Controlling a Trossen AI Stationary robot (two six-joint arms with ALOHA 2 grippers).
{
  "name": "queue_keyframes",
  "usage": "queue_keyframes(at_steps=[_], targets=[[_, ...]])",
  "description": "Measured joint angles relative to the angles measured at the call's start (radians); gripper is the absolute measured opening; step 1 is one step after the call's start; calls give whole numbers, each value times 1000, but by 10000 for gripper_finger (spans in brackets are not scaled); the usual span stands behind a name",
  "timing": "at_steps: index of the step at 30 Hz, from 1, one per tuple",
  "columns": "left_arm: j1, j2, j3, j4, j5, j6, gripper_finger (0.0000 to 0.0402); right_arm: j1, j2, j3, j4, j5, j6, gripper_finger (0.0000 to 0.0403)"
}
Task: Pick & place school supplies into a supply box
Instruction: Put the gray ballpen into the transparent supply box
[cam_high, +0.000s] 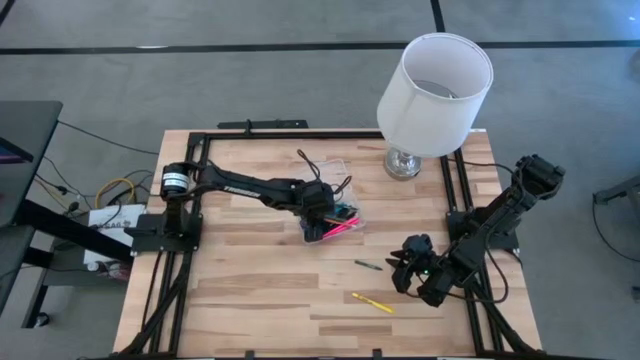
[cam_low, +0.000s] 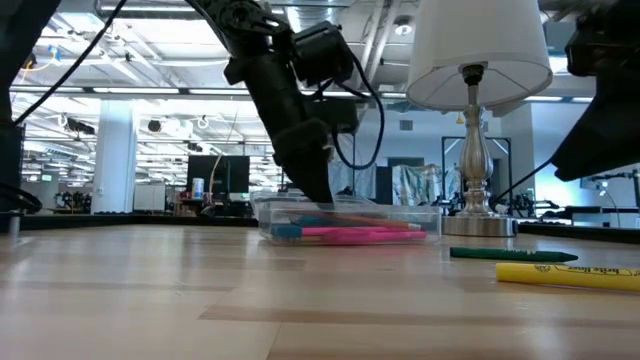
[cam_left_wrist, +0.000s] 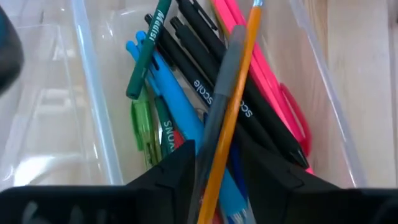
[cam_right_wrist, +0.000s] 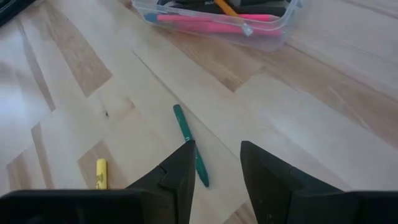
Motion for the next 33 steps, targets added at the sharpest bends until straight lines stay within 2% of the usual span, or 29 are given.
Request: queue_keyframes(at_steps=[6,11,17,27,33], targets=[[3,1,0,1,11,-39,127,-5,0,0,2,-1,-1,120],[18,1,0,-12,120,-107,128,-5,0,0,4,-3,-1,120],[17,0,0,-13,205,-163,128,-5,0,0,8,-3,-1,120],[10,-2,0,1,211,-227,128,-5,0,0,17,-3,-1,120],[14,-3,0,11,237,-315,128,-4,0,0,24,-23,-1,120]])
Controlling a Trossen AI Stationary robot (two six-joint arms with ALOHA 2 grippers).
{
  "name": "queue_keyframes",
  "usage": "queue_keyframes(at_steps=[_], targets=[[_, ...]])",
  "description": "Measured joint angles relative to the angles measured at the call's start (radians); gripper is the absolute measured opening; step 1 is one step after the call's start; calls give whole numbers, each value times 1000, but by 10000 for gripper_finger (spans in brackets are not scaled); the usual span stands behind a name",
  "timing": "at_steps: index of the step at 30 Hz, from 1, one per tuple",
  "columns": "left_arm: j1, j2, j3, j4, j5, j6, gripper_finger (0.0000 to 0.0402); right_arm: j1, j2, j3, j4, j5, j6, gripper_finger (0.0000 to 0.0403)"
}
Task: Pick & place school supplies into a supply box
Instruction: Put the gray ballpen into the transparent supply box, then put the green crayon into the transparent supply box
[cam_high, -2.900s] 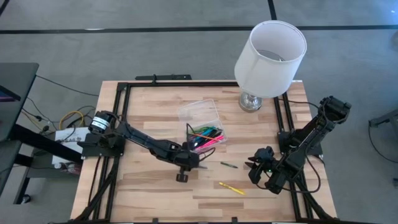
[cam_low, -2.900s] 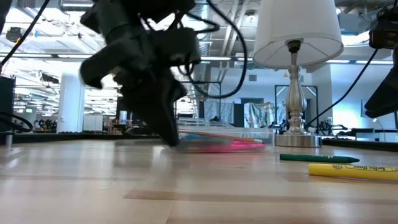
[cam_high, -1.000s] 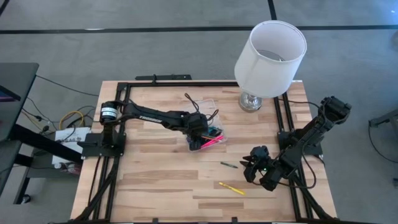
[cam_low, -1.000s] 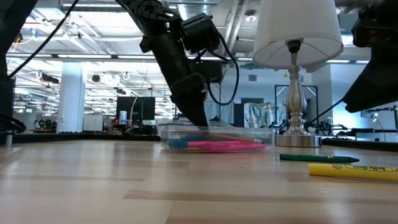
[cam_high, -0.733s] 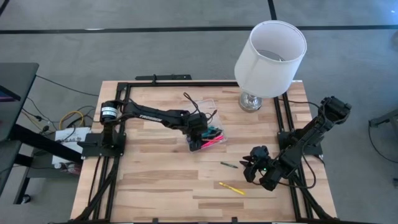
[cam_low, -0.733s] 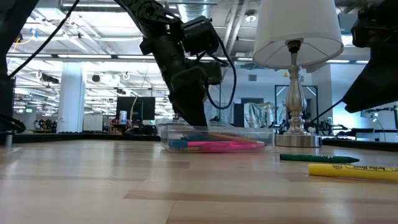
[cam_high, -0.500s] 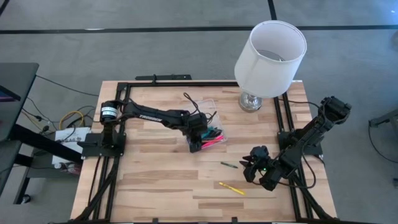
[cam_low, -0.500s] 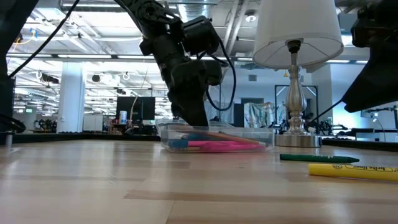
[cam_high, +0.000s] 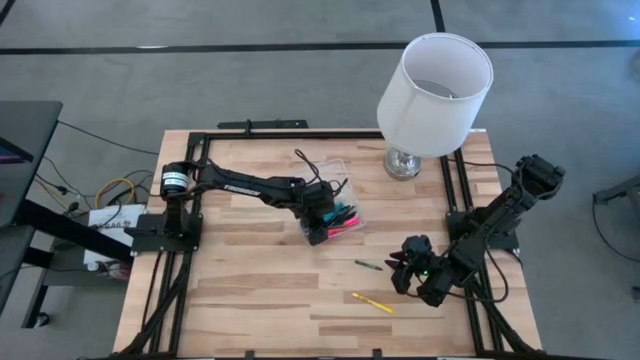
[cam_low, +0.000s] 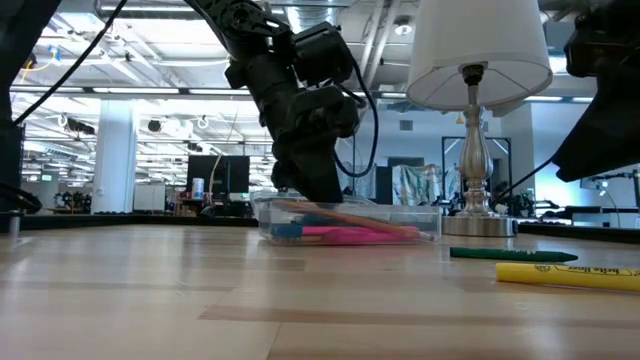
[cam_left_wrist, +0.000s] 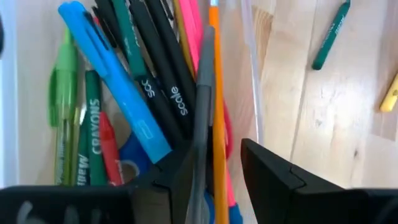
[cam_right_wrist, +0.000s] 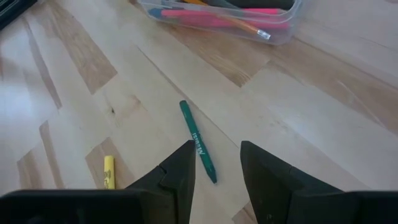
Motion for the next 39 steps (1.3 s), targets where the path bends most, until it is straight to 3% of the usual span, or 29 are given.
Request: queue_keyframes(at_steps=[7,13,21,30,34,39], targets=[[25,-2,0,-60,-85,-48,128,0,0,0,0,-5,0,120],[19,-2,0,-42,-78,-38,128,0,0,0,10,-6,-4,120],[-29,-99,0,16,-101,22,128,-53,0,0,107,-132,-246,120],[-155,-308,0,7,-342,172,128,-199,0,0,159,-236,-545,120],[-226,-377,0,0,-499,196,128,-253,19,0,213,-307,-722,120],[-296,-417,0,-41,-616,181,128,-313,80,0,296,-418,-805,120]])
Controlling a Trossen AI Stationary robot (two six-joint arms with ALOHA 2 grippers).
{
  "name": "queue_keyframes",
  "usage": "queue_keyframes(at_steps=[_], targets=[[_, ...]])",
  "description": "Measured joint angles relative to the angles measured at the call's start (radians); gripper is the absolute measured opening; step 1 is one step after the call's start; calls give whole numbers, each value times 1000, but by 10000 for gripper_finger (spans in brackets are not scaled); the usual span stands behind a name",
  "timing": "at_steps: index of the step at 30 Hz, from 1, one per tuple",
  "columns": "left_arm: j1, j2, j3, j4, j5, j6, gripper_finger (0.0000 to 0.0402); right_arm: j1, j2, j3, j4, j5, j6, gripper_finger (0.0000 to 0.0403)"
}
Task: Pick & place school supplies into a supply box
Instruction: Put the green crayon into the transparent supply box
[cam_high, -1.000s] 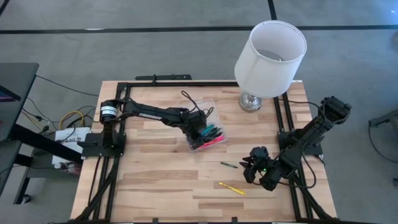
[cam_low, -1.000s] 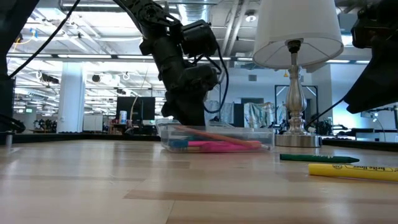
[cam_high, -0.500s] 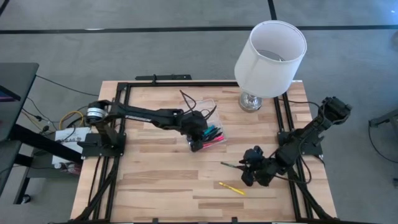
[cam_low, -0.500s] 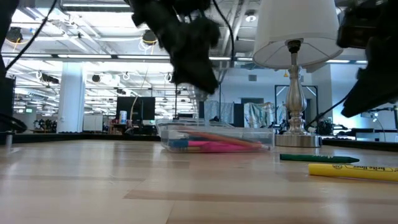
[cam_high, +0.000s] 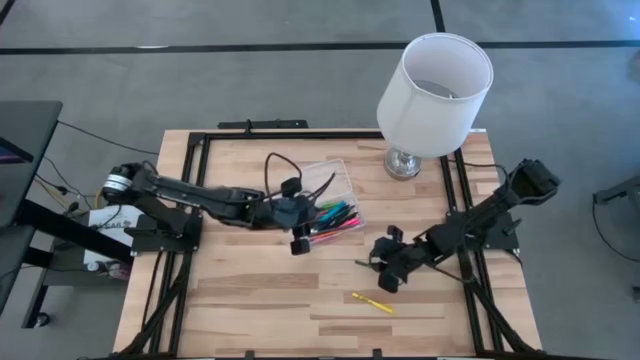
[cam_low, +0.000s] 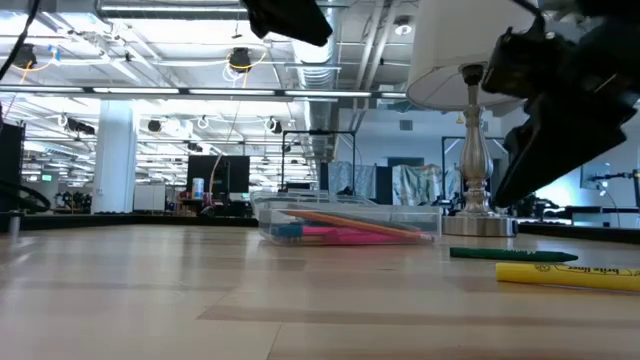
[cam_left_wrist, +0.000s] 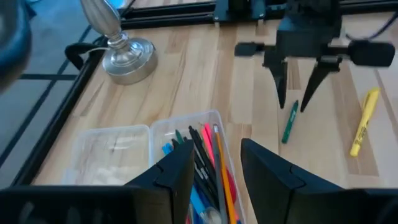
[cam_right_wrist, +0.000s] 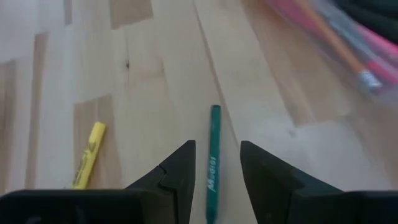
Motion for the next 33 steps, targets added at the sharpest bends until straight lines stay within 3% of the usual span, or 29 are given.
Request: queue_keyframes(at_steps=[12,20,30,33], targets=[[-120,3,0,-61,-209,-76,128,-40,153,1,94,-104,-8,120],[-127,3,0,-80,-230,-95,128,-39,210,49,1,-79,56,114],[-127,3,0,-90,-229,-110,128,-39,212,56,-34,-65,81,15],[-127,4,0,-89,-229,-119,128,-39,212,56,-34,-70,87,9]])
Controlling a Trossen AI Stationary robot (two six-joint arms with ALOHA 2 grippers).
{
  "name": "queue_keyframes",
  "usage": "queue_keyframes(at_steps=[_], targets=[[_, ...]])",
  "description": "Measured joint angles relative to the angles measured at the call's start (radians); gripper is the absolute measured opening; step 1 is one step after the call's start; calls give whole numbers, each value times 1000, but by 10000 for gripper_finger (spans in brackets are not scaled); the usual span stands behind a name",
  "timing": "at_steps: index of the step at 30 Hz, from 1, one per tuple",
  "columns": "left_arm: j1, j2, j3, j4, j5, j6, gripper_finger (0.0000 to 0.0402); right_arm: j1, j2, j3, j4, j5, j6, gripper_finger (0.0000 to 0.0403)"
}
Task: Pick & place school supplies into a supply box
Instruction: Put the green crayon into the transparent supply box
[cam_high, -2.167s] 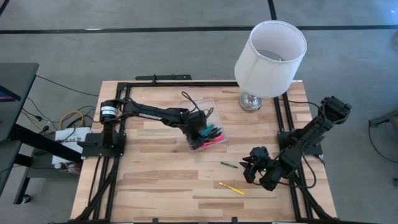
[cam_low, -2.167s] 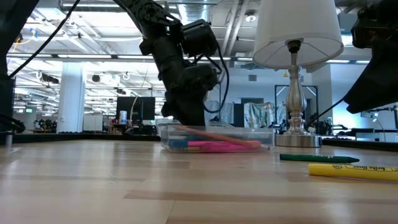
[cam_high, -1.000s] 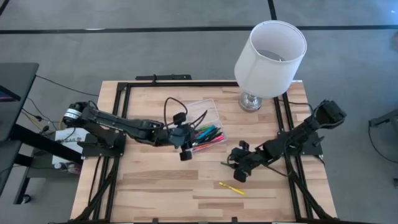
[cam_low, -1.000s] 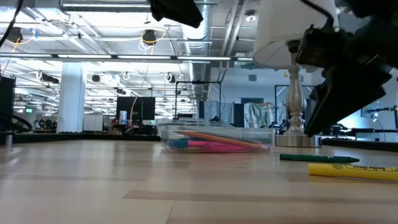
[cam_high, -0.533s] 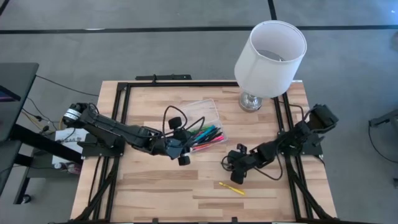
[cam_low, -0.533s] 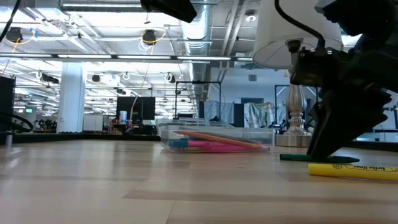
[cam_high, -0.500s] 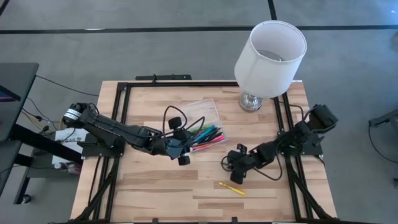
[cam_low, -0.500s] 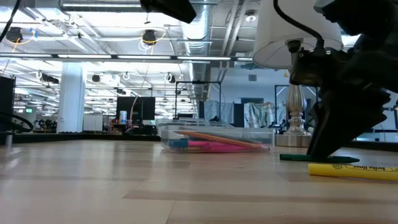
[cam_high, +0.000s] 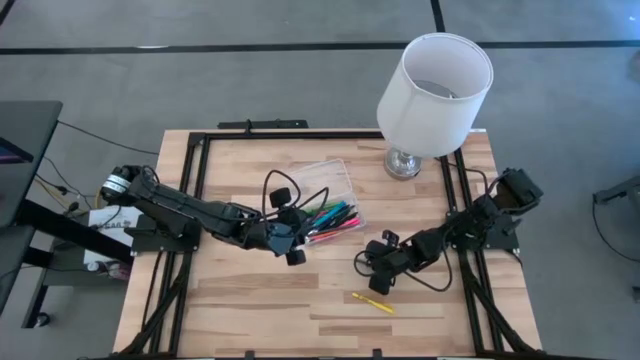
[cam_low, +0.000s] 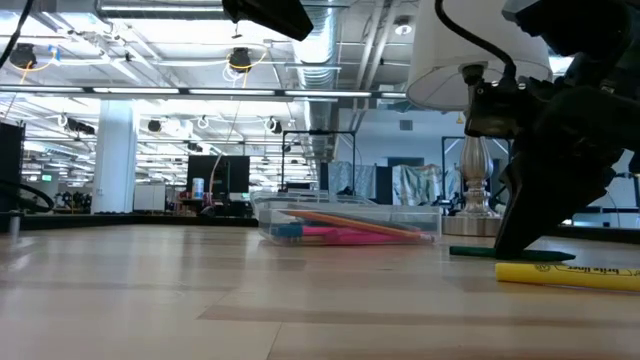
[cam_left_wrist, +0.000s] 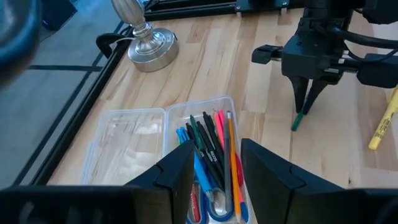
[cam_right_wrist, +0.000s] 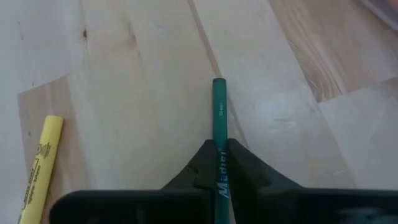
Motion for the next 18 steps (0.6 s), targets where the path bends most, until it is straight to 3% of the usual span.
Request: queue_keyframes(at_steps=[7,18], targets=[[-5,0,0,0,6,-9,128,0,-4,9,-11,4,34,11],[-7,0,0,-22,5,-16,128,-3,-12,98,-51,30,-124,6]])
